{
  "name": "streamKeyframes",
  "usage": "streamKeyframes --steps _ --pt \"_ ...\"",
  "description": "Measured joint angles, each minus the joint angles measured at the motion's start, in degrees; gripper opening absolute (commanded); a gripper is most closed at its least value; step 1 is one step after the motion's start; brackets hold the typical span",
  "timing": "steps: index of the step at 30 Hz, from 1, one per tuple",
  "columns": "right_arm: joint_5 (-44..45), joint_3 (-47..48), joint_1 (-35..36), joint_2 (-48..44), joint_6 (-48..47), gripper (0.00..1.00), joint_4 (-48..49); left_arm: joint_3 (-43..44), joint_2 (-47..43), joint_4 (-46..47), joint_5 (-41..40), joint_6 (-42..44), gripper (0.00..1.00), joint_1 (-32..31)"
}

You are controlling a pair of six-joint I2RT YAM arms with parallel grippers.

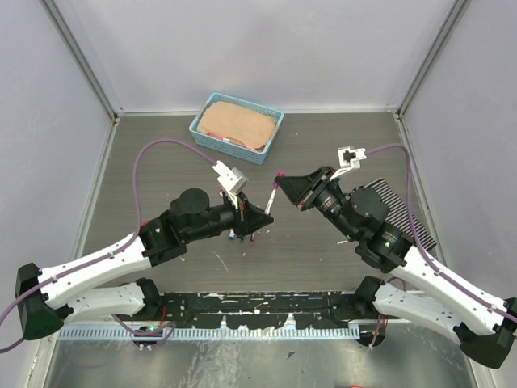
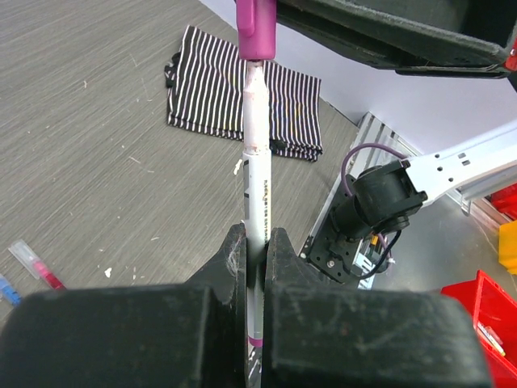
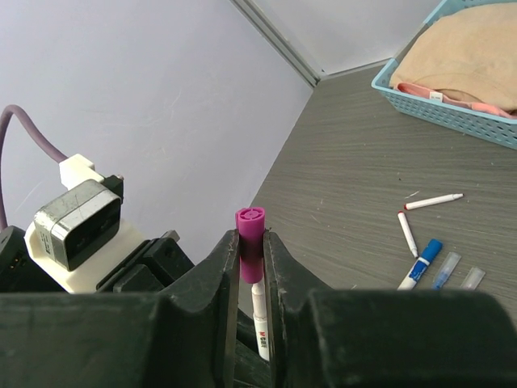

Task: Insert the pens into the pen caps
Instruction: Insert the pen cap onto the pen.

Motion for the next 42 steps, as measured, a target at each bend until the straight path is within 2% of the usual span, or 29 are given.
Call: streamKeyframes --steps 24,31,33,39,42 --pt "-0.61 1.31 -0.09 0.96 -1.42 0.04 -4.26 0.0 0.02 -1.16 -0.28 0.0 0.0 0.02" --pt "-2.21 1.99 -0.11 1.81 -1.51 0.09 -5.38 0.0 0.0 -1.16 -0.68 0.09 0.0 0.02" --pt "-2.8 1.99 -0.11 1.81 -1.49 0.13 -6.1 0.0 0.02 -1.16 -0.72 0.11 0.0 0.02" --pt "-4.13 2.12 -0.11 1.79 -1.57 0.42 -7.41 0.0 0.02 -1.18 -0.87 0.15 0.0 0.0" --pt "-4.15 2.75 -0.11 1.81 -2.21 0.52 -9.31 0.0 0.0 -1.11 -0.87 0.15 0.0 0.0"
